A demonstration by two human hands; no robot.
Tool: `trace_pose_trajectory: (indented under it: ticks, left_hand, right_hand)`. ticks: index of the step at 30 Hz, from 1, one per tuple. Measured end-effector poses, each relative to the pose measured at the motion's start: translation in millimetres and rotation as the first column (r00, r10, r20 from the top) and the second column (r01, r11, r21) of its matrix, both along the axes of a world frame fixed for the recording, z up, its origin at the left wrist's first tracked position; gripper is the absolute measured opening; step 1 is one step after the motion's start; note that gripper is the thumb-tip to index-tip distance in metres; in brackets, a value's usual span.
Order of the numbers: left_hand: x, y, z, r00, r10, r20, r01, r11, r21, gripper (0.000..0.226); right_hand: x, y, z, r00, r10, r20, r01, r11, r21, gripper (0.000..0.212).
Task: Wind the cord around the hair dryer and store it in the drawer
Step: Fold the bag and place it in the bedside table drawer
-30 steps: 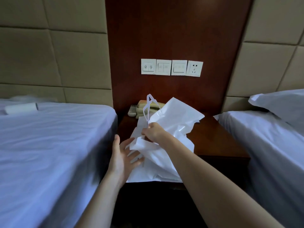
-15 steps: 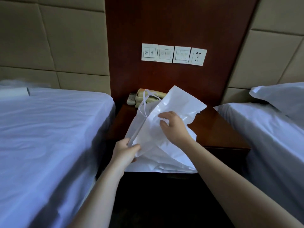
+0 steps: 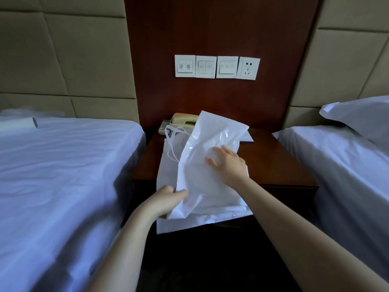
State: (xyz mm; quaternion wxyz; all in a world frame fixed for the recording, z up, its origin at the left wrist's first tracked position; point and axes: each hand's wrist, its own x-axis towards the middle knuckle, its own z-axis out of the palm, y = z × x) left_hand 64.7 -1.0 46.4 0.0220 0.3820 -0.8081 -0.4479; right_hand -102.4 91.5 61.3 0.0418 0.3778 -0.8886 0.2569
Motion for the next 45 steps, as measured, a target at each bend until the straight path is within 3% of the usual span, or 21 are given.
trace_pose_trajectory:
  ticks: [3, 6, 9, 11, 14, 18, 21, 24, 28, 32, 36, 40, 45]
  left_hand:
    - [-15, -10, 1, 0.984, 0.136, -0.112, -0.152, 0.977, -0.151, 0.034]
    - [-33, -22, 6, 0.948, 0.228, -0.221, -0.293, 0.896, -0.333, 0.057]
    - [-58, -32, 13, 0.968, 0.139, -0.210, -0.243, 0.738, -0.630, 0.076]
    - [-78, -37, 15, 0.987, 0.075, -0.139, -0.153, 0.680, -0.717, 0.080]
    - [-108, -45, 24, 0.985, 0.047, -0.166, -0.143, 0.758, -0.637, 0.074]
    - [-133, -58, 31, 0.946, 0.150, -0.288, -0.225, 0.943, -0.247, 0.081]
    - [-141, -64, 30, 0.917, 0.243, -0.315, -0.296, 0.946, -0.130, 0.082]
    - [-148, -77, 29, 0.870, 0.315, -0.378, -0.373, 0.924, -0.087, 0.074]
    - [-156, -88, 40, 0.852, 0.313, -0.420, -0.328, 0.944, 0.037, 0.059]
    - [-163, -86, 47, 0.903, 0.224, -0.367, -0.255, 0.966, -0.037, 0.047]
    - [-156, -94, 39, 0.834, 0.264, -0.484, -0.369, 0.920, -0.134, 0.039]
    - [-136, -106, 29, 0.750, 0.375, -0.544, -0.480, 0.876, -0.057, 0.038]
    - [-120, -115, 27, 0.717, 0.453, -0.529, -0.535, 0.845, -0.002, 0.035]
  right_hand:
    - [-1, -12, -6, 0.999, -0.005, -0.051, 0.003, 0.999, -0.037, 0.038]
    - [-5, -14, -20, 0.994, 0.032, -0.103, -0.037, 0.999, -0.039, 0.042]
    - [-13, -15, -24, 0.992, 0.079, -0.095, -0.082, 0.996, -0.028, 0.046]
    - [-19, -15, -24, 0.987, 0.125, -0.099, -0.128, 0.992, -0.018, 0.047]
    - [-30, -13, -24, 0.967, 0.226, -0.114, -0.226, 0.974, 0.007, 0.048]
    - [-44, -9, -19, 0.943, 0.325, -0.074, -0.320, 0.945, 0.072, 0.052]
    - [-45, -10, -14, 0.942, 0.331, -0.051, -0.328, 0.943, 0.054, 0.049]
    - [-37, -17, -6, 0.976, 0.216, -0.014, -0.217, 0.974, -0.066, 0.033]
    - [-24, -34, 2, 0.991, 0.107, 0.075, -0.095, 0.984, -0.151, 0.042]
    - [-20, -46, 1, 0.997, 0.032, 0.073, -0.023, 0.992, -0.121, 0.046]
    - [-20, -47, -12, 0.999, 0.041, 0.006, -0.040, 0.991, -0.124, 0.041]
    - [-20, -43, -26, 0.982, 0.105, -0.156, -0.118, 0.990, -0.075, 0.044]
    - [-19, -45, -25, 0.974, 0.150, -0.171, -0.145, 0.989, 0.037, 0.068]
